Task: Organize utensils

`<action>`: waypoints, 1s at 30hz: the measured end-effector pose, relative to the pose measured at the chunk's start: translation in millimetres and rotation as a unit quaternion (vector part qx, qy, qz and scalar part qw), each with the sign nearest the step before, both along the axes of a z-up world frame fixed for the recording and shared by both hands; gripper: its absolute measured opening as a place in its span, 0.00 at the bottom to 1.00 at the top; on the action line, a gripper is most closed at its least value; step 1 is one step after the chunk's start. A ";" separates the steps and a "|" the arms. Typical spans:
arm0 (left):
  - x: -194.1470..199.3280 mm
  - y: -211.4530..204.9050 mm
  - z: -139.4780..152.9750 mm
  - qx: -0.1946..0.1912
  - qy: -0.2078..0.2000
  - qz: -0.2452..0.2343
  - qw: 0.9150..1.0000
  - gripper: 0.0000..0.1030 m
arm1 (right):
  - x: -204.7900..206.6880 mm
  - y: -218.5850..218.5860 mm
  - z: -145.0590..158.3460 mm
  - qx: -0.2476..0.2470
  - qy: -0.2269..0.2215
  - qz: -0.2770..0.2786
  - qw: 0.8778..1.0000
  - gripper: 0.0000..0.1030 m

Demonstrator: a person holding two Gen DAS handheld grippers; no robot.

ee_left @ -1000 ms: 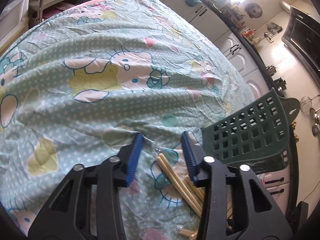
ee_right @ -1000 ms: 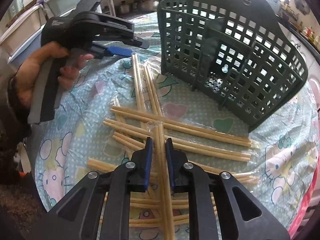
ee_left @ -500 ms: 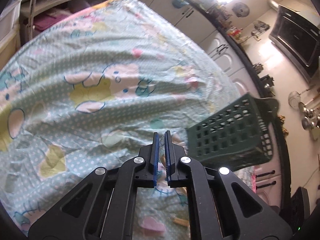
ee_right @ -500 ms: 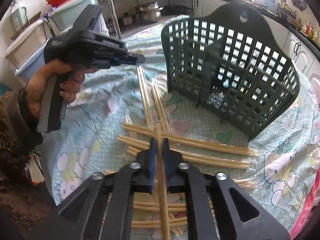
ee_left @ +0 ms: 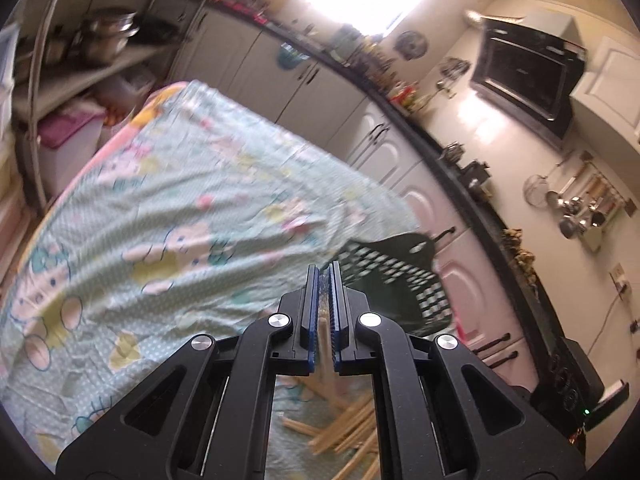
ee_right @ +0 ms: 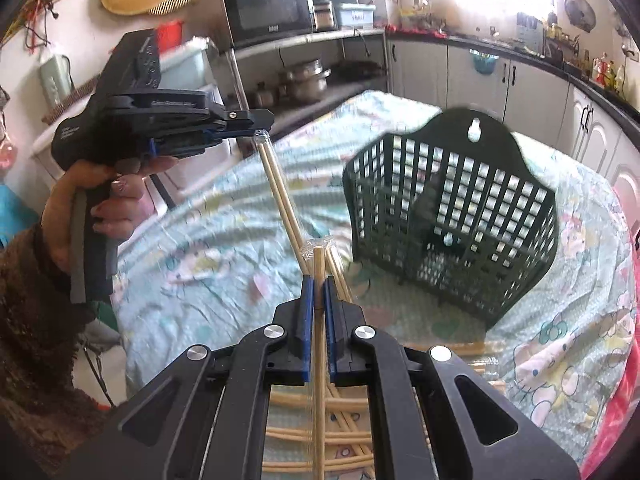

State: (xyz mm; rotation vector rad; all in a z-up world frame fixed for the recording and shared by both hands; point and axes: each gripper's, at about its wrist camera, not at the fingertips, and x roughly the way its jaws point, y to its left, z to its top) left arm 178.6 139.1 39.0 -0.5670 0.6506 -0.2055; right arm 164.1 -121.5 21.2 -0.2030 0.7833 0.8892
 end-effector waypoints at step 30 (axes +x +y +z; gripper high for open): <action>-7.2 -85.4 138.0 0.016 -0.144 -0.109 0.983 0.02 | 41.2 -74.1 123.8 0.173 -0.159 -0.112 0.966 0.06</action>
